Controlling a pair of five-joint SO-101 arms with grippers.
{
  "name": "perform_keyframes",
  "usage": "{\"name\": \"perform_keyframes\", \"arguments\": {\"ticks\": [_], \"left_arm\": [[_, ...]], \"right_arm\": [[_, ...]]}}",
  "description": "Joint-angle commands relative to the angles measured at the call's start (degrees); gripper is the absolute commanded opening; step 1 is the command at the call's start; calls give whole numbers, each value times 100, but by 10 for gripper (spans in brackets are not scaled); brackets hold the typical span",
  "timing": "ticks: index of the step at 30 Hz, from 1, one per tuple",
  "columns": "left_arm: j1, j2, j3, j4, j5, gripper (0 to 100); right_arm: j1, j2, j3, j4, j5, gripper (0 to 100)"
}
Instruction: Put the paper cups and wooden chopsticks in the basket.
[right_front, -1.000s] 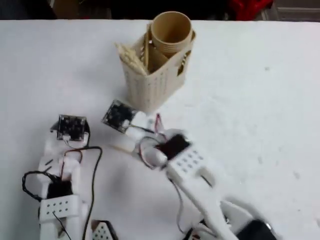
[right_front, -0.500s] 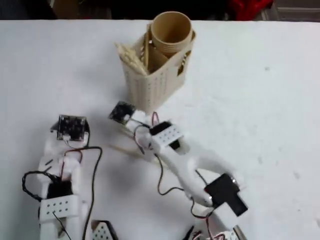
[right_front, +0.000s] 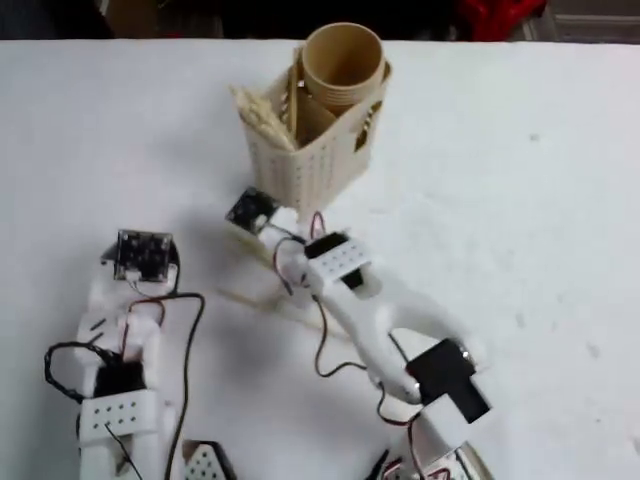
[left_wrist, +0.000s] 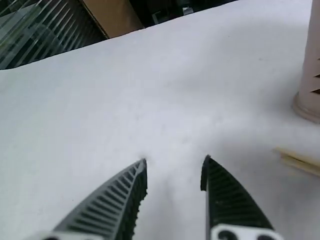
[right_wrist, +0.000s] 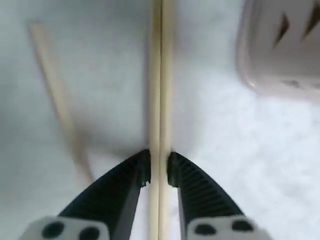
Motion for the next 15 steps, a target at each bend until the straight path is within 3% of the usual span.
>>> {"name": "perform_keyframes", "arguments": {"ticks": [1, 10, 15], "left_arm": [[57, -92, 0, 26, 35, 191], [75, -92, 0, 26, 35, 191], [75, -92, 0, 26, 35, 191]], "right_arm": [[-4, -303, 114, 66, -35, 16], [-4, -3319, 1486, 119, -211, 16], [-84, -4813, 1670, 743, -211, 18]]}}
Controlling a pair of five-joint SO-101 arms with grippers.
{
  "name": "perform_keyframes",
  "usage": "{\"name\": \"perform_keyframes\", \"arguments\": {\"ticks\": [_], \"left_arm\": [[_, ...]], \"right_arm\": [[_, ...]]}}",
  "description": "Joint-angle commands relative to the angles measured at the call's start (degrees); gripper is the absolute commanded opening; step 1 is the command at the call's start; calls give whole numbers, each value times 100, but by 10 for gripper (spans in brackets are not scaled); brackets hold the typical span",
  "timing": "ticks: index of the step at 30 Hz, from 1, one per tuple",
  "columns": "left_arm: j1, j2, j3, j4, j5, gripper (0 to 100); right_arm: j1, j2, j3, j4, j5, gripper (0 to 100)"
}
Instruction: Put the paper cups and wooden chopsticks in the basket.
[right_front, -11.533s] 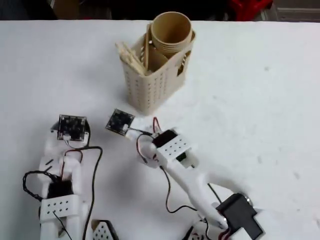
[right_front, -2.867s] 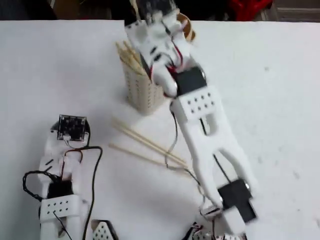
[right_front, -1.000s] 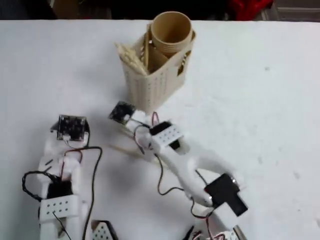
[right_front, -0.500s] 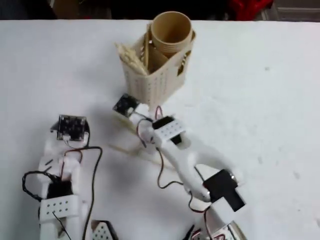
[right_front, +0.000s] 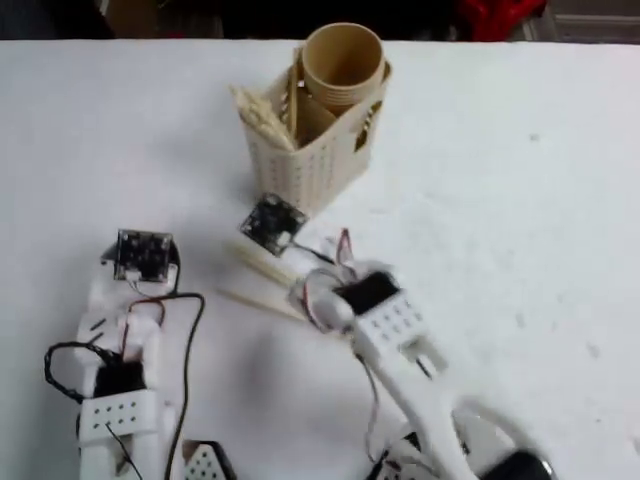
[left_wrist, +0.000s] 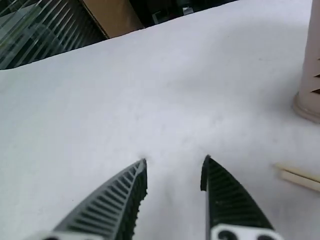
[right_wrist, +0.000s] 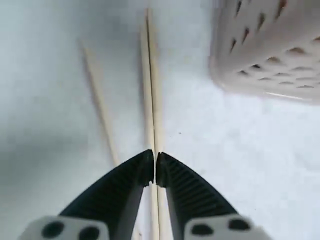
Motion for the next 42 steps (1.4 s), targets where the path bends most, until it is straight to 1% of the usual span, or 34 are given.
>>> {"name": "perform_keyframes", "arguments": {"ticks": [1, 2, 4, 6, 8, 12, 14, 20, 24, 29, 35, 39, 42], "left_arm": [[75, -92, 0, 26, 35, 191], [75, -92, 0, 26, 35, 191], [75, -92, 0, 26, 35, 191], [75, -92, 0, 26, 35, 191], [75, -92, 0, 26, 35, 191], [75, -92, 0, 26, 35, 191], [75, -92, 0, 26, 35, 191], [75, -92, 0, 26, 35, 191], [75, -92, 0, 26, 35, 191], [57, -92, 0, 26, 35, 191], [48, -92, 0, 26, 35, 191], [48, -92, 0, 26, 35, 191], [48, -92, 0, 26, 35, 191]], "right_arm": [[-57, -910, -44, 409, -62, 19], [-66, -910, -44, 435, -62, 28], [-84, -831, 35, 418, -62, 77], [-84, -558, 44, 338, -53, 135], [-189, -171, 44, 198, -9, 173], [-831, 787, 44, -48, 281, 176], [-1033, 1270, -26, -207, 378, 179], [-822, 2440, -747, -259, 404, 180], [-813, 3037, -1081, -277, 404, 180], [-804, 3574, -1319, -277, 396, 169], [-796, 3670, -1389, -251, 343, 11], [-796, 3530, -1407, -84, 343, 15], [-796, 2941, -1363, 198, 211, 16]]}}
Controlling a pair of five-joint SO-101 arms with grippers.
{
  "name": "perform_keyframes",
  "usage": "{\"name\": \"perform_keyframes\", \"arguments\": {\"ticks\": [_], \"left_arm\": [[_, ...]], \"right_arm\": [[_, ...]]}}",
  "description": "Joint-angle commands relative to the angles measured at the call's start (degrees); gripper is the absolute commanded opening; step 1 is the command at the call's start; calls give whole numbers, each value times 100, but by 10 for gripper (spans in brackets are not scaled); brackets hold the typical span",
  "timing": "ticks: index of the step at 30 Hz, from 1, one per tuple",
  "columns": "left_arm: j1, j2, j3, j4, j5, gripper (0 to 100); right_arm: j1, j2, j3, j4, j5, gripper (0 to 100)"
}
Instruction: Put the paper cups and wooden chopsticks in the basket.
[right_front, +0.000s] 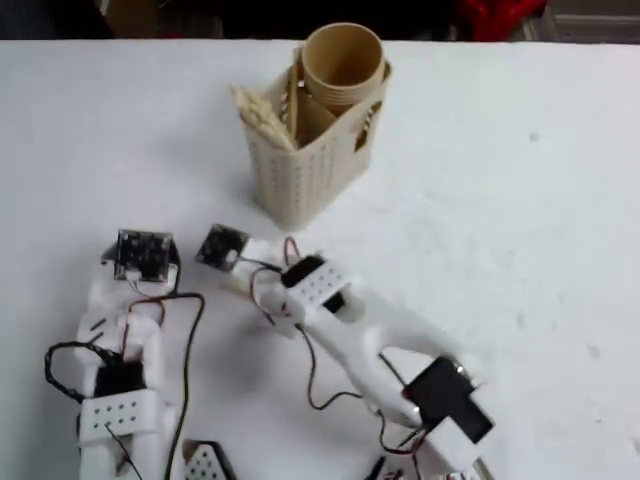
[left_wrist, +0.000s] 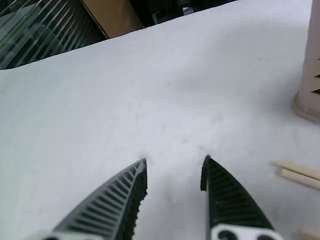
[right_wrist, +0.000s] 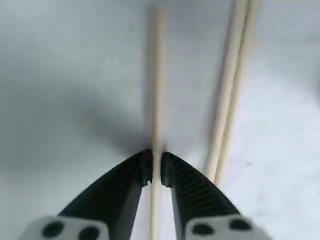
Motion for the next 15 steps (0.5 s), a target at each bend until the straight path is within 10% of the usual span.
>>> {"name": "perform_keyframes", "arguments": {"ticks": [1, 15], "left_arm": [[48, -92, 0, 26, 35, 191], [75, -92, 0, 26, 35, 191]], "right_arm": [[4, -769, 9, 330, -220, 16], [1007, -5420, -132, 1446, -809, 16]]}}
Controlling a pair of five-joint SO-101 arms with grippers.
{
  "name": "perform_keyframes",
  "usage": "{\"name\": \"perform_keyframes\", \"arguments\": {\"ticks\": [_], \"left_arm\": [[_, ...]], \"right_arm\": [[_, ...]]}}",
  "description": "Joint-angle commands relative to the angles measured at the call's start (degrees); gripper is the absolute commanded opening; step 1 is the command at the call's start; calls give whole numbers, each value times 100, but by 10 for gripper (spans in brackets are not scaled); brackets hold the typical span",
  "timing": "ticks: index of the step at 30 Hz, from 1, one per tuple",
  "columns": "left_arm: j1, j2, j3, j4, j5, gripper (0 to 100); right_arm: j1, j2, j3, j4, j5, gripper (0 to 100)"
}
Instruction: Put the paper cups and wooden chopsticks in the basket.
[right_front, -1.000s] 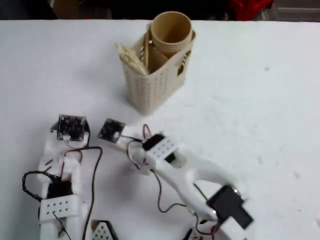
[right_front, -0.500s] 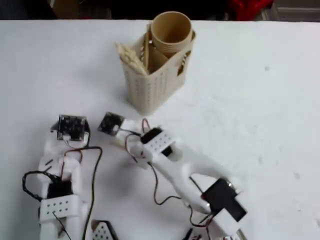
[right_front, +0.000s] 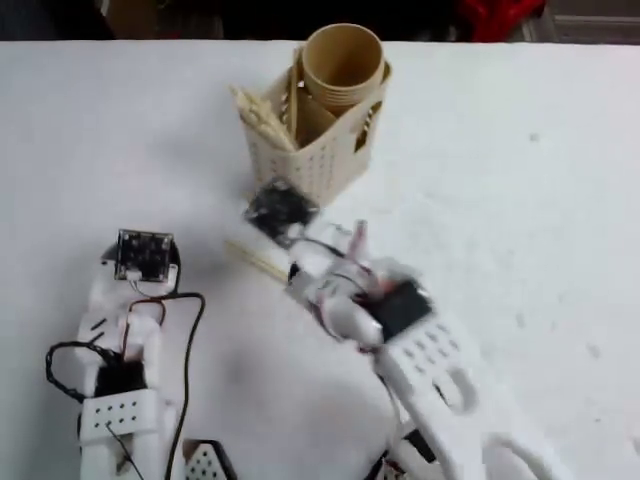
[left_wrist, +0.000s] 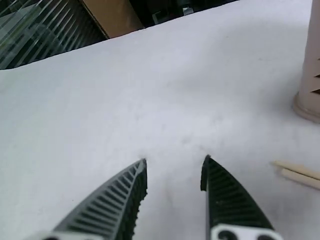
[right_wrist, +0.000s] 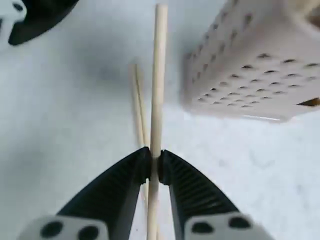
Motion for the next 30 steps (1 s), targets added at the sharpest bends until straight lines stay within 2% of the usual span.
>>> {"name": "perform_keyframes", "arguments": {"ticks": [1, 6, 14, 19, 24, 30], "left_arm": [[75, -92, 0, 26, 35, 191], [75, -92, 0, 26, 35, 191], [75, -92, 0, 26, 35, 191], [75, -92, 0, 26, 35, 191], [75, -92, 0, 26, 35, 191], [75, -92, 0, 26, 35, 191]], "right_arm": [[242, -699, -844, 251, -141, 16], [576, 198, -2760, 321, -141, 15], [646, 3697, -6892, 356, -1037, 16], [804, 5376, -9301, 418, -1073, 18], [971, 5947, -10505, 796, -1099, 17], [927, 6009, -10875, 321, -1116, 17]]}}
